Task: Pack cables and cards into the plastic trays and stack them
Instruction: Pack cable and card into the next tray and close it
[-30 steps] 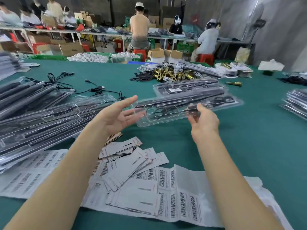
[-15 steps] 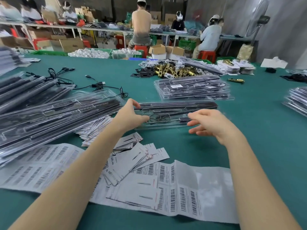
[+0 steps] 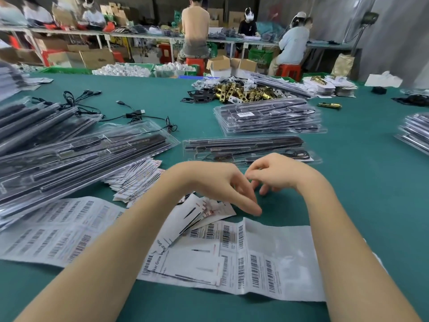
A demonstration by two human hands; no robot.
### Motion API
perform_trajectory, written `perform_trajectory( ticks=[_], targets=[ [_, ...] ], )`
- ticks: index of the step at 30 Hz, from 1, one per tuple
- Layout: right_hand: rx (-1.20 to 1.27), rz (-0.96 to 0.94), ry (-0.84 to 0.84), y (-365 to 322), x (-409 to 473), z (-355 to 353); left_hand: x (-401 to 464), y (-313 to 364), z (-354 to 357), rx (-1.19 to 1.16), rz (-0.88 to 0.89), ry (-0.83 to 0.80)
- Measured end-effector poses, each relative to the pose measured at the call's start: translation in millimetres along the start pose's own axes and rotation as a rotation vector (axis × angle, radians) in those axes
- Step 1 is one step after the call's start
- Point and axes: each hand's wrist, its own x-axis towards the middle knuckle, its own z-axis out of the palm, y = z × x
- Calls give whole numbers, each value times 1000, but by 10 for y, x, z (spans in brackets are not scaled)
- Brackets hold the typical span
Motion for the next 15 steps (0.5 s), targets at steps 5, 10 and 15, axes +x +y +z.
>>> perform_trajectory(
  ticks=[5,10,15],
  targets=[
    [61,3,9,74,25,2,173,29,177,19,-12,-74],
    [148,-181,235,28,39,-22,177,-135,153,-302,49,168],
    [255,-272,332,-19,17,-63,244,-333,214,-369,3,470]
  ],
)
